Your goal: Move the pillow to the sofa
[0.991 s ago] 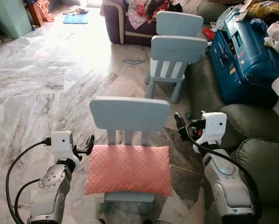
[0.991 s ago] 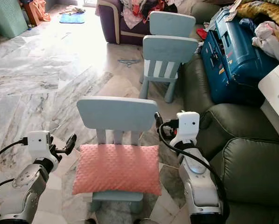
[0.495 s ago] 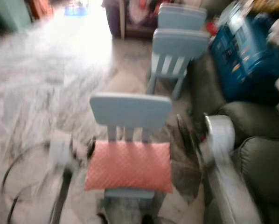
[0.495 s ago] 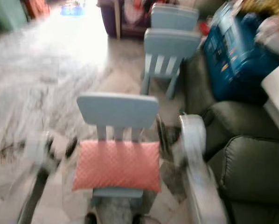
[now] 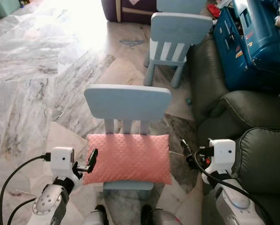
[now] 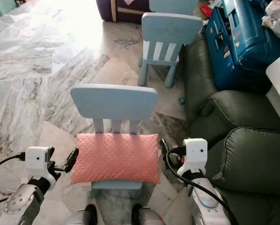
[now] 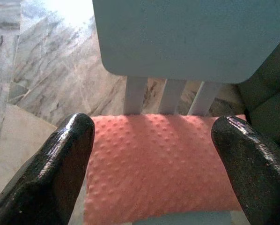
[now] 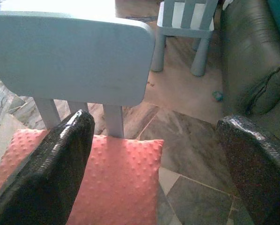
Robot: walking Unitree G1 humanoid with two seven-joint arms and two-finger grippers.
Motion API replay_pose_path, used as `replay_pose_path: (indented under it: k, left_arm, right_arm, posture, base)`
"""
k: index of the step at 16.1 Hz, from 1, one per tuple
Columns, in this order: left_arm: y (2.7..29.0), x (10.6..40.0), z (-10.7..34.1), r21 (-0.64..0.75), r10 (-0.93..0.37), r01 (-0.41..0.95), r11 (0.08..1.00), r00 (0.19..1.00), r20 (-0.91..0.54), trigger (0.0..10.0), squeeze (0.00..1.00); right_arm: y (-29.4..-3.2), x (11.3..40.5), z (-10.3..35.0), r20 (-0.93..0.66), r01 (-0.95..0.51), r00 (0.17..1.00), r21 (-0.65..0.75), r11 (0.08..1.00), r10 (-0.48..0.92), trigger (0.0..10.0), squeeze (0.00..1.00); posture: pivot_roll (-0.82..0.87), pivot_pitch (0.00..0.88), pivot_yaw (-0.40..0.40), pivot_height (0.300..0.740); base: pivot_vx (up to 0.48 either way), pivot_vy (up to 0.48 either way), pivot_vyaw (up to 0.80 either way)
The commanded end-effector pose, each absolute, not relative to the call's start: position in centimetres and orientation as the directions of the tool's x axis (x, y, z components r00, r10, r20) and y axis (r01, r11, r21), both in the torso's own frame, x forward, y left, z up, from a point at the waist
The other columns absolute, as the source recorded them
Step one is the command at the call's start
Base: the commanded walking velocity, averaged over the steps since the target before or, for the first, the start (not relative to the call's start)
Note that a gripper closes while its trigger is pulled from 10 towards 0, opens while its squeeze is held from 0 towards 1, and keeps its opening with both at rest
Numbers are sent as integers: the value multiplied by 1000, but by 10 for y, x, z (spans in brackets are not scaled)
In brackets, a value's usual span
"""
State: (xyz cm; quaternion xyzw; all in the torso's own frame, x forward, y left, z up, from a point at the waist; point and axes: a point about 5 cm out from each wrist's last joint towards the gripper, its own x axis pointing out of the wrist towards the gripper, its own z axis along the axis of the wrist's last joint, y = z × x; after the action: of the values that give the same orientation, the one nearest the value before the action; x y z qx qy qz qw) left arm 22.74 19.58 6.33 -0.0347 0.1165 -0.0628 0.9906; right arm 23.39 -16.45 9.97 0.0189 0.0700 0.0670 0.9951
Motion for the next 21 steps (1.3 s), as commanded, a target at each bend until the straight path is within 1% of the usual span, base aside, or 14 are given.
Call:
replay_pose_path:
  k: [1, 9, 17, 20, 21]
  left_arm:
    - [196, 225, 63, -74, -142, 128, 989, 961, -237, 10000, 0]
    - [199, 222, 62, -65, -147, 135, 989, 957, -251, 10000, 0]
    - [197, 223, 62, -62, -152, 140, 988, 955, -255, 10000, 0]
    - [197, 223, 62, -64, -151, 139, 988, 955, -257, 10000, 0]
    - [196, 223, 62, -63, -150, 139, 988, 955, -257, 10000, 0]
  right_arm:
    - [-165, 231, 102, -135, -136, 981, 45, 990, 141, 10000, 0]
    - [-160, 229, 102, -143, -150, 977, 52, 987, 156, 10000, 0]
    - [-159, 229, 102, -143, -151, 977, 56, 987, 158, 10000, 0]
    - [-158, 229, 102, -143, -154, 977, 57, 986, 161, 10000, 0]
    - [-158, 229, 102, -142, -154, 977, 56, 986, 161, 10000, 0]
  posture:
    - [-80, 248, -64, 740]
    - [-75, 255, -58, 740]
    - [-77, 256, -59, 648]
    - [-77, 258, -60, 601]
    - [-77, 258, -59, 592]
  base:
    - [0, 0, 0]
    - [0, 0, 0]
    - [0, 0, 0]
    - [0, 0, 0]
    - [0, 0, 0]
